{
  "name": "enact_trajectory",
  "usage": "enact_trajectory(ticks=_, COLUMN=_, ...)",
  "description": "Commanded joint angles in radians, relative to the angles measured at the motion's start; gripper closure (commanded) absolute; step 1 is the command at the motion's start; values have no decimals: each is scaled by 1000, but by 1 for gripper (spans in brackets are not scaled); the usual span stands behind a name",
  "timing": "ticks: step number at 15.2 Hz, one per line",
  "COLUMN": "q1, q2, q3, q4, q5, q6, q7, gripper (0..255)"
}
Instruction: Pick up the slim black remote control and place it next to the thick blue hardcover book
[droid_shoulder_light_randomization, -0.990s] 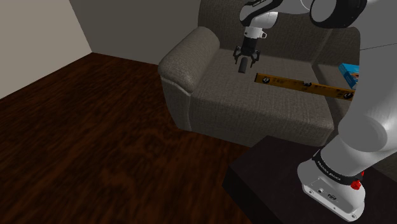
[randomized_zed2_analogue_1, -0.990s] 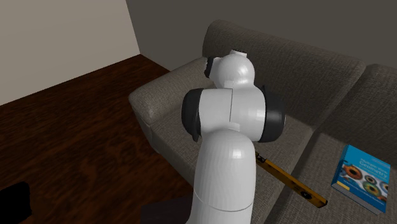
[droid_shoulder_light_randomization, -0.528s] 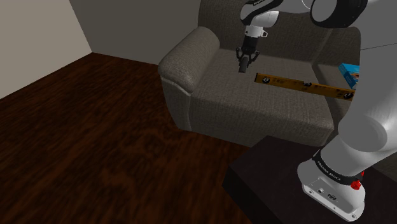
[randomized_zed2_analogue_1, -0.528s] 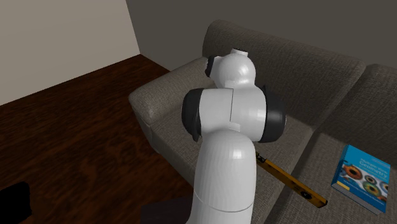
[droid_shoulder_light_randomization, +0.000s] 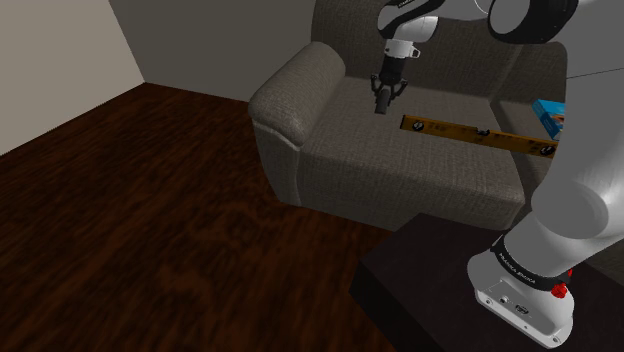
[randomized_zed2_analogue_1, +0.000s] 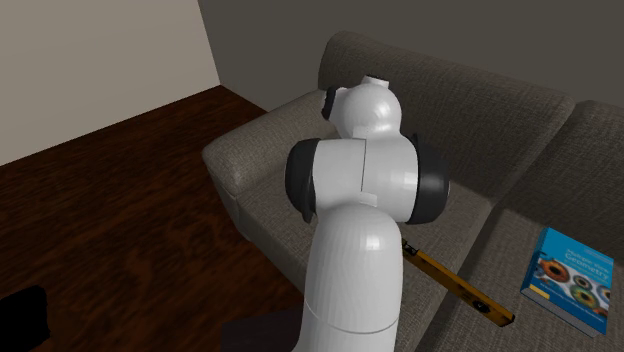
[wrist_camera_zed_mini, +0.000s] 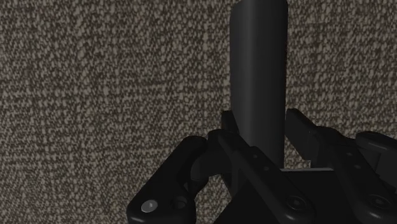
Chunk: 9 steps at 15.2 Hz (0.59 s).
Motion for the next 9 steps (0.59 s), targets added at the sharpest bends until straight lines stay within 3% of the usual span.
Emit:
enact_trajectory(ticks=1, q1=1, q2=-11, q3=0, q4=4, q5=-2, q6=-17, q7=3, gripper=255)
enact_trajectory(ticks=9, q1=0, q2=-46, q3=-3, q4=56, q5=-9, q6=-103, q7=18, gripper=255)
